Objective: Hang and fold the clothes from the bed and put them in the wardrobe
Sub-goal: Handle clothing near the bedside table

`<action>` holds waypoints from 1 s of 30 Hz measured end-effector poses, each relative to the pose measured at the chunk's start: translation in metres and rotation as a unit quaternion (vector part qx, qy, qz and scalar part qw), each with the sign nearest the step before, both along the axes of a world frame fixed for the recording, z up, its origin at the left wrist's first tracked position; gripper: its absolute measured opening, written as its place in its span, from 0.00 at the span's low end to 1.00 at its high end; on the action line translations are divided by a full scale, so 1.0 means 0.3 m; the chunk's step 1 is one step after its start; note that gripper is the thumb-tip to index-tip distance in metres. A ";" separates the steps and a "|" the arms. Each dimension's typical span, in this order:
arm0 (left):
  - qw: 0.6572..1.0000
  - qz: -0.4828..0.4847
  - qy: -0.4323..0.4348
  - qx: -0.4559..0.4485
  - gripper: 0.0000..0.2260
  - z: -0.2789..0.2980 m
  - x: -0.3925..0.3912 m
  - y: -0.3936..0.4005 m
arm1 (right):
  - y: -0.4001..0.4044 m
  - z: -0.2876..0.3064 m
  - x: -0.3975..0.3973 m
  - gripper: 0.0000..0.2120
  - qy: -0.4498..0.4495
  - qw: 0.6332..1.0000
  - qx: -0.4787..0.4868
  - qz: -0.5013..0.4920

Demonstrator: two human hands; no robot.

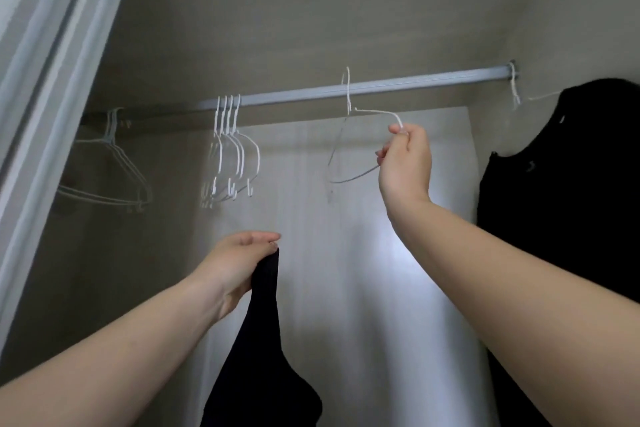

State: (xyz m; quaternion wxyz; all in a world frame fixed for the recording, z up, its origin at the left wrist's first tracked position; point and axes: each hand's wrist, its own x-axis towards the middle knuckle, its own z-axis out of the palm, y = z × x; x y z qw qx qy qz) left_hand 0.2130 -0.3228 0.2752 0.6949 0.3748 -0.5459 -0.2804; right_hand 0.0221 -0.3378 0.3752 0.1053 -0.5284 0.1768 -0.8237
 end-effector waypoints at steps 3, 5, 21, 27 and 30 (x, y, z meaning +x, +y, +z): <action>0.999 0.019 -0.042 -0.011 0.08 0.014 -0.019 -0.012 | 0.017 -0.026 -0.027 0.10 0.013 1.000 -0.016 0.000; 0.989 0.074 -0.120 -0.035 0.09 0.033 -0.019 -0.019 | 0.030 -0.037 -0.056 0.10 0.009 1.000 -0.022 -0.002; 0.570 0.390 -0.722 0.042 0.12 0.018 0.047 -0.093 | 0.040 -0.341 -0.284 0.06 -0.015 0.998 0.050 -0.025; 0.665 0.343 -0.648 0.143 0.12 -0.079 0.133 -0.189 | 0.057 -0.455 -0.294 0.08 -0.021 0.997 0.079 0.015; 0.662 0.353 -0.642 0.156 0.12 -0.132 0.176 -0.199 | 0.069 -0.507 -0.293 0.10 -0.031 0.994 0.097 0.048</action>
